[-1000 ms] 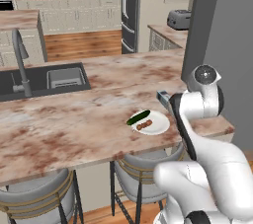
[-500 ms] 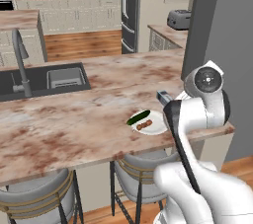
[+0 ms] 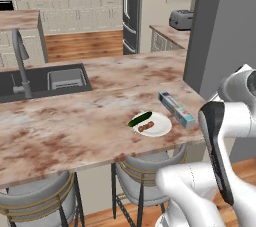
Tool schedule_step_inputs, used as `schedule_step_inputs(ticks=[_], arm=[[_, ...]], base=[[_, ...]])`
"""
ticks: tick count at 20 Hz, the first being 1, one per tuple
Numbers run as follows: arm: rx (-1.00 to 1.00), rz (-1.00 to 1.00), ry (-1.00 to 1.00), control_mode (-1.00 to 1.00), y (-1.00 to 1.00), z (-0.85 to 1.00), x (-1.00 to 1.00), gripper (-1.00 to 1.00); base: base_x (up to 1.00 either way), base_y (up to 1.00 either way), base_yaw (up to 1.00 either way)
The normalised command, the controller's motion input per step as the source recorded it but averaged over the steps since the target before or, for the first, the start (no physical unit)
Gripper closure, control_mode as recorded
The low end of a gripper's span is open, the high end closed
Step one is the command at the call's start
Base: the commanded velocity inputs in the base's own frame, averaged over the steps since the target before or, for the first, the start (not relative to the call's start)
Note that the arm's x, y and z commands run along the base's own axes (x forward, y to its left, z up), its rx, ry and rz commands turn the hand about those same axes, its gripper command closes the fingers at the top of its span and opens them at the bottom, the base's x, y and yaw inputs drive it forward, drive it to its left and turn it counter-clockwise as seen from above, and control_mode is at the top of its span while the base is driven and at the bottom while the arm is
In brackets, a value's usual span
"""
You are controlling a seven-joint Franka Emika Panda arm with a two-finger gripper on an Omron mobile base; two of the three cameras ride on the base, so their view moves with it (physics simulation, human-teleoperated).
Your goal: Retrieve the tupperware and aluminum foil from the cabinet and place them on the dining counter near the plate with cucumber and kebab skewer to prepare for storing leftovers.
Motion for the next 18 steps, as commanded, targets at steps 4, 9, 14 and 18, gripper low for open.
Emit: schedule_step_inputs(ticks=[4, 9, 14, 18], arm=[[0.00, 0.03, 0.00, 1.00, 0.00, -0.04, -0.07, -1.00], [0.00, 0.00, 0.00, 1.00, 0.00, 0.00, 0.00, -1.00], [0.00, 0.00, 0.00, 1.00, 0.00, 0.00, 0.00, -1.00], [0.00, 0.00, 0.00, 1.00, 0.00, 0.00, 0.00, -1.00]], base=[[-0.20, 0.27, 0.10], [-0.18, 0.91, 0.27], [-0.11, 1.00, 0.50], [-0.13, 1.00, 0.68]])
